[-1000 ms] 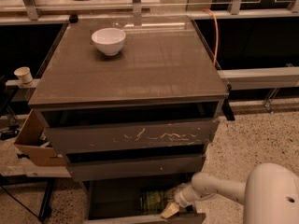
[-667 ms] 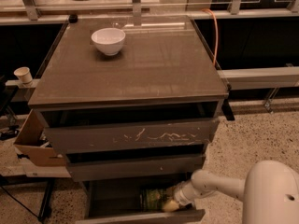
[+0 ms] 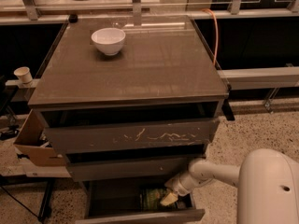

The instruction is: Pick green jalapeno chip bag from bottom drawer and place on counter

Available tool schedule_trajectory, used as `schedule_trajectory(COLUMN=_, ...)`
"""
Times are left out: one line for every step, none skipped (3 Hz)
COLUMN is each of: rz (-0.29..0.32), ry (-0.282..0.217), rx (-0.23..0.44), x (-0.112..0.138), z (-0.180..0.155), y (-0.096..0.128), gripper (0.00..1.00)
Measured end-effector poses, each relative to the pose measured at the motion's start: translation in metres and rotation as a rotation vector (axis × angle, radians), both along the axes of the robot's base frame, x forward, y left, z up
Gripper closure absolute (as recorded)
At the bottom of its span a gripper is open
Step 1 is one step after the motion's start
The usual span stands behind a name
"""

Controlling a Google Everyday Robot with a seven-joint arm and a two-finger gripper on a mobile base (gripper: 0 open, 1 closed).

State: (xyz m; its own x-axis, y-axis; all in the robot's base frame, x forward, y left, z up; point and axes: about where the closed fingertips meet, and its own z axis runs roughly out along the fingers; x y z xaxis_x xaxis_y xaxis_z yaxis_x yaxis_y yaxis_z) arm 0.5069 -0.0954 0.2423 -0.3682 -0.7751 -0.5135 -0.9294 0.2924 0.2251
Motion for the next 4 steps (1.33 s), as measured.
schedule_trajectory(rz=0.002, ry=-0.013, rx=0.002, x=0.002, z=0.011, y=0.004, gripper=0.41)
schedule_trajectory(rz=-0.009, ry=-0.071, rx=0.013, x=-0.001, z=0.019, y=0.005, gripper=0.40)
schedule_trajectory(rz=-0.021, ry=-0.131, rx=0.019, x=-0.006, z=0.022, y=0.003, gripper=0.40)
schedule_trajectory(rz=-0.023, ry=-0.136, rx=0.020, x=-0.007, z=0.022, y=0.003, gripper=0.59)
